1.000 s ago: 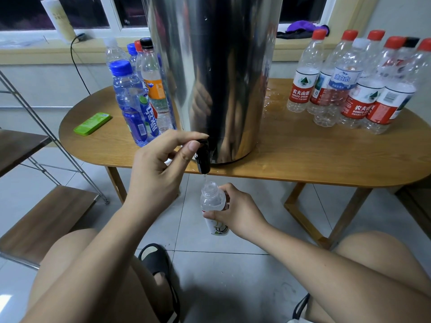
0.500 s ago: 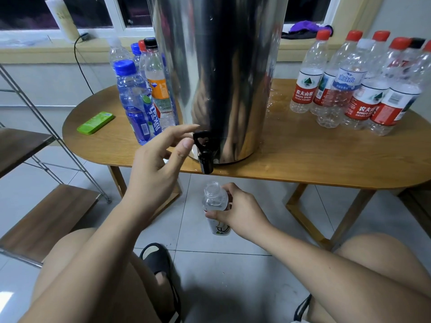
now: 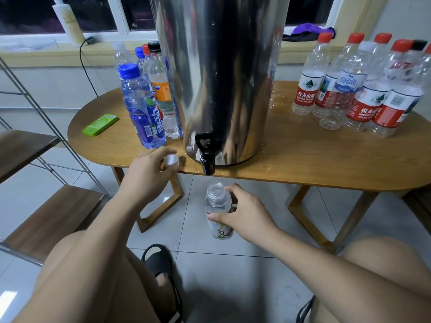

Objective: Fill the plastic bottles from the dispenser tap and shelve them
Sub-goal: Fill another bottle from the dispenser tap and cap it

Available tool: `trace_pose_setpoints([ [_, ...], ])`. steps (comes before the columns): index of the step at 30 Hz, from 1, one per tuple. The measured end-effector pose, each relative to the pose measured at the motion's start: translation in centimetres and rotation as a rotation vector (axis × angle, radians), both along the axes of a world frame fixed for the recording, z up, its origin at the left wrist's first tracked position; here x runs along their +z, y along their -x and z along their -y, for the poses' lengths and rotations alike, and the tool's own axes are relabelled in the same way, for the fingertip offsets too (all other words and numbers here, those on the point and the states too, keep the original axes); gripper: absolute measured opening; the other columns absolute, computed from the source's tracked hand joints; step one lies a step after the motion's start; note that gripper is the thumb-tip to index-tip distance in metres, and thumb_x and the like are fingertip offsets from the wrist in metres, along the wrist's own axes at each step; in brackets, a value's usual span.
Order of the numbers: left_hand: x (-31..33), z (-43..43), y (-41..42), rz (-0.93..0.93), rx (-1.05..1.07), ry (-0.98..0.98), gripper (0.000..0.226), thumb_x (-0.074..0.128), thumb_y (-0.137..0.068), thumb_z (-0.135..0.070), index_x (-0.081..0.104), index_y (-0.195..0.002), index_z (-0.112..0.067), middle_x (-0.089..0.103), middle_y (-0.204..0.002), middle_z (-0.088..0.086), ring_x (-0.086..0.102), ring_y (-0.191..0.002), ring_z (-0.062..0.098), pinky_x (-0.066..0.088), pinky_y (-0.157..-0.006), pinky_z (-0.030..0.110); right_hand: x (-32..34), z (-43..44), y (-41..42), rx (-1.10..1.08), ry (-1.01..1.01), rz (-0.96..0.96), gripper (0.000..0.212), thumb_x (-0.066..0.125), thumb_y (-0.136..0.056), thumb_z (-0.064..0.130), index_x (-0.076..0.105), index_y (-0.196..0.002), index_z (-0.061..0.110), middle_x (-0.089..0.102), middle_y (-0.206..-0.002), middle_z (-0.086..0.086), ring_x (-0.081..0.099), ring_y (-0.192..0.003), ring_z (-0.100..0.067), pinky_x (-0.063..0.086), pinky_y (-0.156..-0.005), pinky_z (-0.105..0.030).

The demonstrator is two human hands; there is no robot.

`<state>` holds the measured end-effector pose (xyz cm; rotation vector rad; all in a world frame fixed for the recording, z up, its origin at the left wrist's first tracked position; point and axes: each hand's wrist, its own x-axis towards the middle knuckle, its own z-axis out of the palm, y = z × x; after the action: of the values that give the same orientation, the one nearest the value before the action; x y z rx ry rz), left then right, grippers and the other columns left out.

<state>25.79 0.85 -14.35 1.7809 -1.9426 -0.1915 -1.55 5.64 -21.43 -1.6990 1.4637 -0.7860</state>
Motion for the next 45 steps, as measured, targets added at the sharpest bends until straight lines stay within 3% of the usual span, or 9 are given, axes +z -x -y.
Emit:
trace_pose_setpoints([
  [9, 0.0, 0.1, 0.3, -0.002, 0.021, 0.075, 0.029, 0.072, -0.101, -0.041, 0.073, -0.129, -0.03, 0.072, -0.123, -0.001, 0.064, -0.11, 0.022, 0.051, -0.083, 0.038, 2.1, -1.8, 1.3, 0.033, 0.026, -0.014, 0.061, 0.097, -0.069, 0.058, 0.065, -0.117, 0.04, 0.076, -0.108, 0.021, 0.071, -0.101, 0.003, 0.061, -0.092, -0.037],
  [13, 1.8, -2.6, 1.3, -0.152, -0.124, 0.067, 0.025, 0.08, -0.097, -0.041, 0.077, -0.121, -0.032, 0.074, -0.109, -0.016, 0.067, -0.099, 0.003, 0.047, -0.077, 0.017, 3.1, -2.6, 2.0, 0.044, 0.043, -0.007, 0.059, 0.096, -0.069, 0.059, 0.065, -0.115, 0.042, 0.076, -0.108, 0.021, 0.071, -0.101, 0.0, 0.061, -0.093, -0.038],
  [15, 2.6, -4.3, 2.1, -0.225, -0.248, 0.017, 0.018, 0.08, -0.098, -0.038, 0.079, -0.115, -0.033, 0.076, -0.103, -0.015, 0.07, -0.101, 0.006, 0.046, -0.075, 0.011, 3.5, -2.9, 2.3, 0.046, 0.051, -0.005, 0.058, 0.097, -0.069, 0.058, 0.065, -0.114, 0.042, 0.076, -0.108, 0.022, 0.071, -0.101, 0.001, 0.061, -0.092, -0.038],
  [19, 3.1, -5.6, 3.1, -0.346, -0.363, -0.046, 0.013, 0.083, -0.094, -0.038, 0.081, -0.103, -0.028, 0.078, -0.102, -0.005, 0.07, -0.093, 0.021, 0.049, -0.073, 0.022, 4.3, -3.7, 2.7, 0.051, 0.054, -0.005, 0.055, 0.097, -0.07, 0.055, 0.065, -0.113, 0.042, 0.075, -0.107, 0.021, 0.07, -0.102, -0.001, 0.061, -0.092, -0.036],
  [24, 2.2, -7.3, 4.7, -0.578, -0.448, -0.065, 0.023, 0.084, -0.096, -0.037, 0.081, -0.116, -0.026, 0.077, -0.115, 0.003, 0.069, -0.1, 0.027, 0.053, -0.081, 0.051, 4.9, -4.5, 2.9, 0.079, 0.037, -0.018, 0.057, 0.097, -0.071, 0.056, 0.065, -0.116, 0.04, 0.075, -0.108, 0.021, 0.07, -0.104, 0.001, 0.061, -0.091, -0.035],
  [32, 1.3, -8.0, 6.6, -0.374, -0.519, 0.0, 0.038, 0.081, -0.095, -0.042, 0.076, -0.133, -0.034, 0.071, -0.119, -0.014, 0.068, -0.111, 0.022, 0.057, -0.082, 0.045, 5.1, -4.7, 2.7, 0.078, 0.026, -0.047, 0.061, 0.091, -0.065, 0.064, 0.064, -0.114, 0.04, 0.074, -0.109, 0.018, 0.069, -0.103, -0.002, 0.061, -0.089, -0.039],
  [35, 1.1, -8.2, 7.0, -0.352, -0.516, -0.003, 0.038, 0.079, -0.097, -0.046, 0.076, -0.134, -0.036, 0.064, -0.113, -0.014, 0.065, -0.107, 0.019, 0.055, -0.078, 0.032, 5.1, -4.6, 2.8, 0.078, 0.021, -0.077, 0.058, 0.09, -0.065, 0.065, 0.062, -0.109, 0.039, 0.074, -0.105, 0.017, 0.069, -0.099, -0.004, 0.062, -0.085, -0.042],
  [38, 1.1, -8.0, 6.9, -0.242, -0.461, 0.025, 0.041, 0.081, -0.09, -0.059, 0.079, -0.122, -0.035, 0.06, -0.104, -0.016, 0.064, -0.098, 0.013, 0.05, -0.073, 0.022, 4.9, -4.6, 2.7, 0.084, 0.04, -0.139, 0.059, 0.088, -0.064, 0.068, 0.06, -0.108, 0.039, 0.072, -0.101, 0.015, 0.069, -0.094, -0.007, 0.061, -0.081, -0.043],
  [45, 1.1, -8.1, 8.5, 0.024, -0.236, 0.042, 0.06, 0.061, -0.082, -0.09, 0.063, -0.082, -0.03, 0.06, -0.069, -0.014, 0.059, -0.064, 0.005, 0.052, -0.055, 0.036, 4.7, -4.9, 2.5, 0.073, 0.074, -0.273, 0.057, 0.086, -0.067, 0.07, 0.058, -0.107, 0.04, 0.071, -0.099, 0.015, 0.068, -0.091, -0.008, 0.06, -0.078, -0.041],
])
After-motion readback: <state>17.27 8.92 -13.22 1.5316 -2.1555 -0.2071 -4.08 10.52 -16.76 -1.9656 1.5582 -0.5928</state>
